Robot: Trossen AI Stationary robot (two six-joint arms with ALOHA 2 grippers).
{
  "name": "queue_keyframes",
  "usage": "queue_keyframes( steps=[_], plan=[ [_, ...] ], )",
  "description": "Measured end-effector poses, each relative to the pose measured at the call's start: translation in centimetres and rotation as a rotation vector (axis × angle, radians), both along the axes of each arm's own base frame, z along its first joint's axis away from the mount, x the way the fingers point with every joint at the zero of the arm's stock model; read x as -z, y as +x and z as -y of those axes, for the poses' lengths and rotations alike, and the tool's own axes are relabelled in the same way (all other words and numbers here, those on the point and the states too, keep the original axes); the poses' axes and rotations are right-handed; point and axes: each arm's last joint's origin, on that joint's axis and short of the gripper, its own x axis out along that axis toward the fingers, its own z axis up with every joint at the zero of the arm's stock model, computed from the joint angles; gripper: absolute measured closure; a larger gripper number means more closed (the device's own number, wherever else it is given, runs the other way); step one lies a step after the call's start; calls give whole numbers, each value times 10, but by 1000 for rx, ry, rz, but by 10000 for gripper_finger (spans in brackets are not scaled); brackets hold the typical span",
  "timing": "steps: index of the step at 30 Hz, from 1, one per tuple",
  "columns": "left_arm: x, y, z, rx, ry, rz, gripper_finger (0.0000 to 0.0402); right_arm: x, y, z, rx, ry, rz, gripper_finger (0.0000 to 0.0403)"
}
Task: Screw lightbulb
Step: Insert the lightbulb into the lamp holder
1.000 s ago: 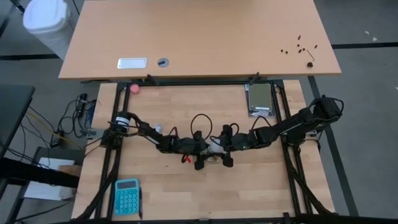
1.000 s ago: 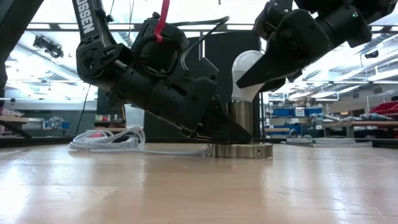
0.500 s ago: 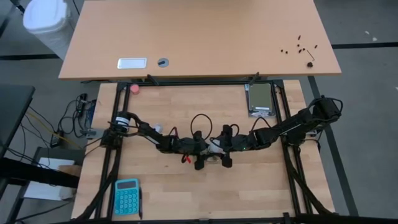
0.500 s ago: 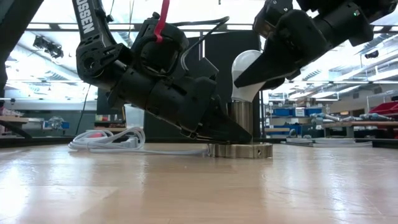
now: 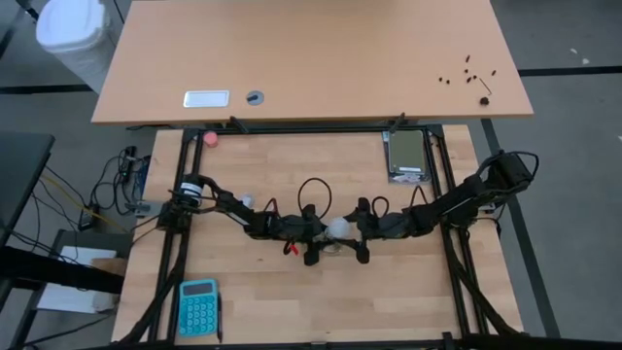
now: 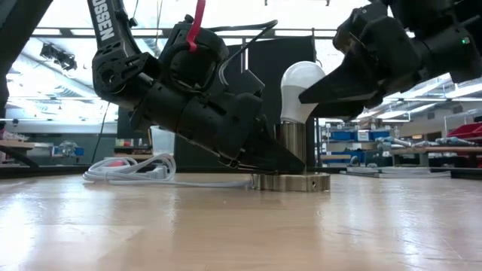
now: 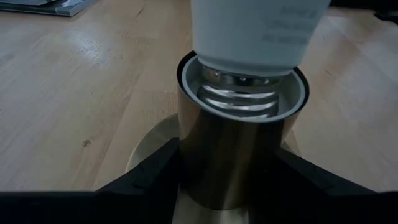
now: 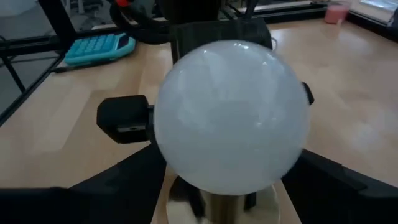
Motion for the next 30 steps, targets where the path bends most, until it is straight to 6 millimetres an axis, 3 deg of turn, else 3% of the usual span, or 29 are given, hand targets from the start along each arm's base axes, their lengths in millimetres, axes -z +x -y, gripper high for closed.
queue_keyframes(
  steps=[10,22,30],
  plan=[
    [0,0,0,0,0,-1,189,26,13,-5,-2,-9,82,95],
    [0,0,0,0,0,-1,189,41,19,-7,24,-8,208,98],
    [0,0,0,0,0,-1,189,35,20,-7,22,-25,231,177]
  ],
)
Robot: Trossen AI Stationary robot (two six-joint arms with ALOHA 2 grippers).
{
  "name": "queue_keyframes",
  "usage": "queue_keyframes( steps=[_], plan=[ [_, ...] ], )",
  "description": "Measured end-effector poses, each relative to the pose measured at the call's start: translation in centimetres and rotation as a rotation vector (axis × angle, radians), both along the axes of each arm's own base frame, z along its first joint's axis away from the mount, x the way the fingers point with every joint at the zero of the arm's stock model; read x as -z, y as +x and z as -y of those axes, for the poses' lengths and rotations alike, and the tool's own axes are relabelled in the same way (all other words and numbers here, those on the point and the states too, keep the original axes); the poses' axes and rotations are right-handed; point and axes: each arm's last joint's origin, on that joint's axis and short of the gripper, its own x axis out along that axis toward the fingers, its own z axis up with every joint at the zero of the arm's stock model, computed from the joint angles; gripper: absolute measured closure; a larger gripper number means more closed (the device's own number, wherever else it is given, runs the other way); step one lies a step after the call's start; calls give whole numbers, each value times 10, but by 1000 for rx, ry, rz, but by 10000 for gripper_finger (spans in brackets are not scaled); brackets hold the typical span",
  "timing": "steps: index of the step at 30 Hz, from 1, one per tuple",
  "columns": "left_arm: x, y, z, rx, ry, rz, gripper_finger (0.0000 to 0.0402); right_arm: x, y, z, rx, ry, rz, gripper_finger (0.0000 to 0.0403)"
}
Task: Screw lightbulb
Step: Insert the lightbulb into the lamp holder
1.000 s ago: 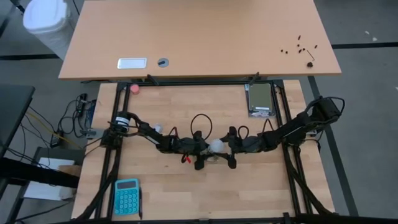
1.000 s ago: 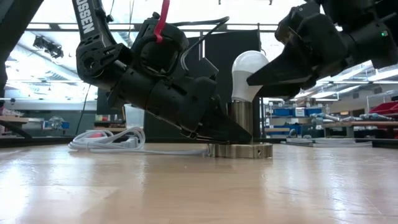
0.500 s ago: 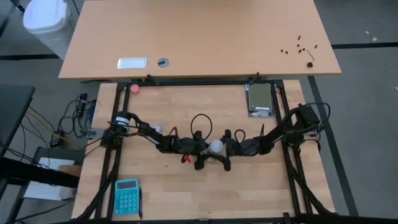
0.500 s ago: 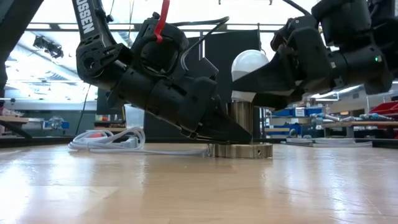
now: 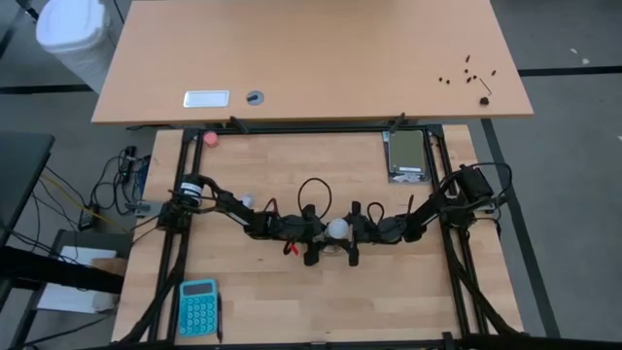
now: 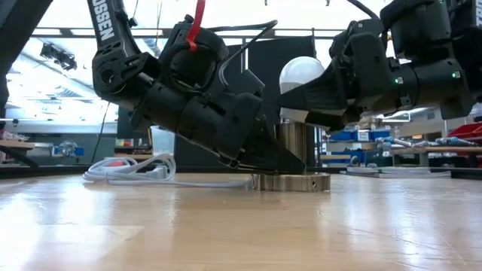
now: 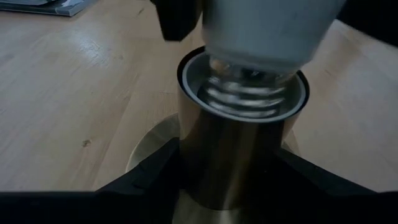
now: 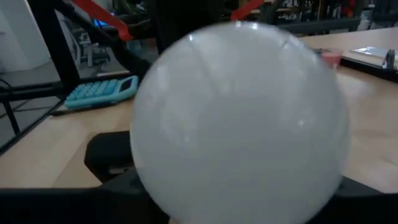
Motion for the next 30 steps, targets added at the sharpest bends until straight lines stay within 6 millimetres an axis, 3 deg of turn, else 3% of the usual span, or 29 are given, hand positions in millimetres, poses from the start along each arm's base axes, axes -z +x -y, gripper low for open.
queue_keyframes(
  steps=[6,15,30],
  plan=[
    [0,0,0,2,-1,0,189,0,0,0,-9,-1,-6,215],
    [0,0,1,7,-6,-1,189,-2,14,-7,-38,-30,-61,223],
    [-1,0,0,-19,-55,18,189,-4,15,-14,66,-69,-178,232]
  ],
)
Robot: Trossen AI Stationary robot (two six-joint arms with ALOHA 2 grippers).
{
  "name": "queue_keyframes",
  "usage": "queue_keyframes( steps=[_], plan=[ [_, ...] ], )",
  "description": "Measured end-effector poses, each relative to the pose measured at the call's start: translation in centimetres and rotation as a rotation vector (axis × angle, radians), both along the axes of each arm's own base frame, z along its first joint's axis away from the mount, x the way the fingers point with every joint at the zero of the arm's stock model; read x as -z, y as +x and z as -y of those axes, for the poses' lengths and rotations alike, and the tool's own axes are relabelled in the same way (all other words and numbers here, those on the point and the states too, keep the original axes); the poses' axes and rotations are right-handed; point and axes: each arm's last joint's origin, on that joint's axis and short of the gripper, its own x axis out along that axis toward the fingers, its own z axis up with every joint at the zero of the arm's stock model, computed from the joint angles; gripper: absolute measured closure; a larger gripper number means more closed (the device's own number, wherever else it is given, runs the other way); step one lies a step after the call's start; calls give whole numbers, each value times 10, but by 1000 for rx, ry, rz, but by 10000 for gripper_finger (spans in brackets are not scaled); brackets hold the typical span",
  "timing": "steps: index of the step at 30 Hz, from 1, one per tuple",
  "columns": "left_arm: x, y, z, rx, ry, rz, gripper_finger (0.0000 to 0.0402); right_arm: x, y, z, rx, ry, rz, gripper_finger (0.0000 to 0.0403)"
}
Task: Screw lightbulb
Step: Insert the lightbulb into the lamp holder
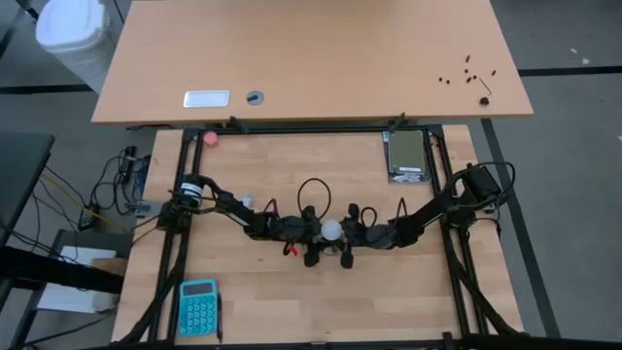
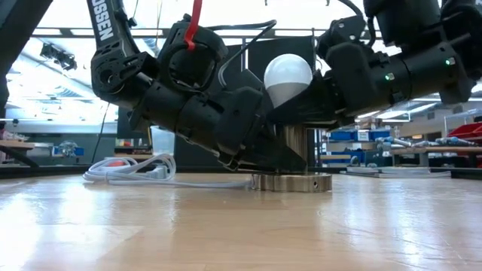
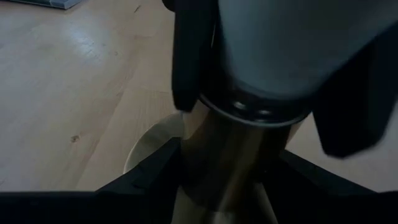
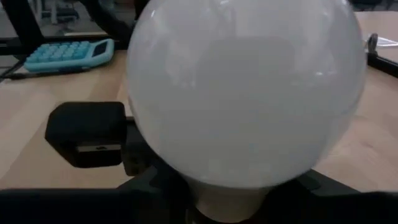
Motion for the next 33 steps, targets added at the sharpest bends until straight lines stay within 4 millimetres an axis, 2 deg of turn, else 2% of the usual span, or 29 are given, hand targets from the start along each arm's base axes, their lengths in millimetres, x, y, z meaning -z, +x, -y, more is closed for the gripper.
queue_keyframes(
  steps=[6,17,23,33],
  plan=[
    [0,0,0,-2,-3,0,189,-4,6,-2,-7,-32,-33,207],
    [0,0,-1,-14,-1,4,189,-13,-11,0,-43,18,-55,135],
    [-1,0,-1,-10,4,7,189,-19,-12,10,-70,46,-99,93],
    [-1,0,-1,-3,4,7,189,-27,-13,23,-98,90,-129,91]
  ],
)
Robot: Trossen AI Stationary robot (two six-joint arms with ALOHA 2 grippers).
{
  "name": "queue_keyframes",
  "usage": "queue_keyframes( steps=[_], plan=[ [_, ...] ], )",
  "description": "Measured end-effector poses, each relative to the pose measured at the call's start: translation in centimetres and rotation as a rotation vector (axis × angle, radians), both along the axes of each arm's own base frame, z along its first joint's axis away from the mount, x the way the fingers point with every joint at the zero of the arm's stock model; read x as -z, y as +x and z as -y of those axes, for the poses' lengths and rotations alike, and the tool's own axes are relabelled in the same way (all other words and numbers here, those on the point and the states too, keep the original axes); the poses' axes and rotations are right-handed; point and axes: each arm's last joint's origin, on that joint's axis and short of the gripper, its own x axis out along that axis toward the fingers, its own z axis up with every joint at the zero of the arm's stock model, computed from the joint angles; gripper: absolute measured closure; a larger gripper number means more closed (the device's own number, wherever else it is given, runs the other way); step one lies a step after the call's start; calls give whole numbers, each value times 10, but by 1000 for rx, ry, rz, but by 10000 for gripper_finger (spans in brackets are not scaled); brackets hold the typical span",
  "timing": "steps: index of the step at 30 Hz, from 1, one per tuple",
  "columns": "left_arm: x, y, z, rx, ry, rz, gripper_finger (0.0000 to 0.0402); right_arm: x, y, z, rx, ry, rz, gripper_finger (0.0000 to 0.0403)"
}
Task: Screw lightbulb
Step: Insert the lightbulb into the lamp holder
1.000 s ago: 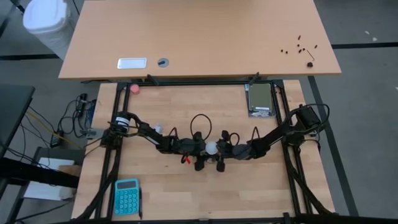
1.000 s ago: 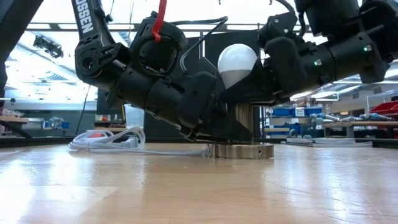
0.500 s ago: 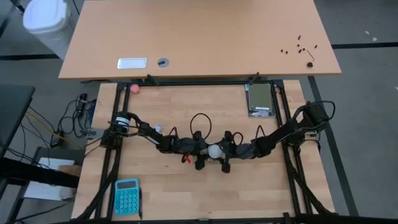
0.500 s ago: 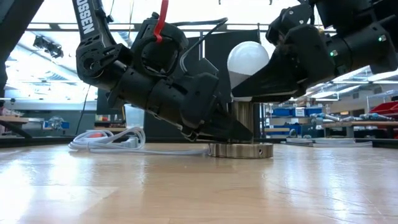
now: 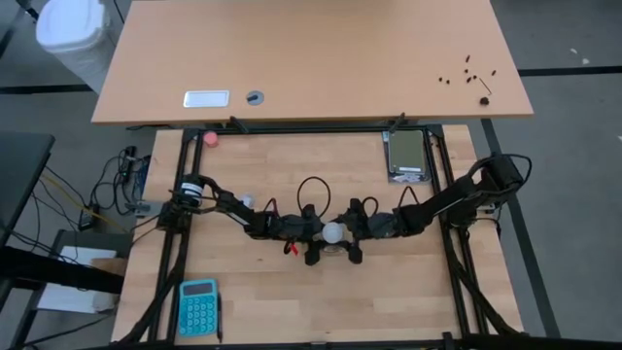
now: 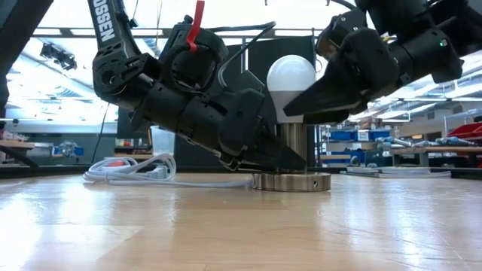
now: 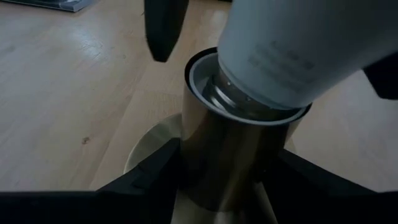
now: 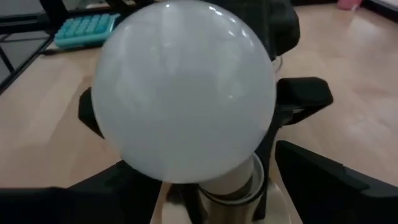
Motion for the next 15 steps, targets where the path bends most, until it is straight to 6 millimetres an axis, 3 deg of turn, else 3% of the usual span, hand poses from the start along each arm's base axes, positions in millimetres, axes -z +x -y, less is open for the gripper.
queue_keyframes(
  steps=[15],
  plan=[
    [0,0,0,3,2,0,189,-3,-2,10,-16,36,-44,93]
  ],
)
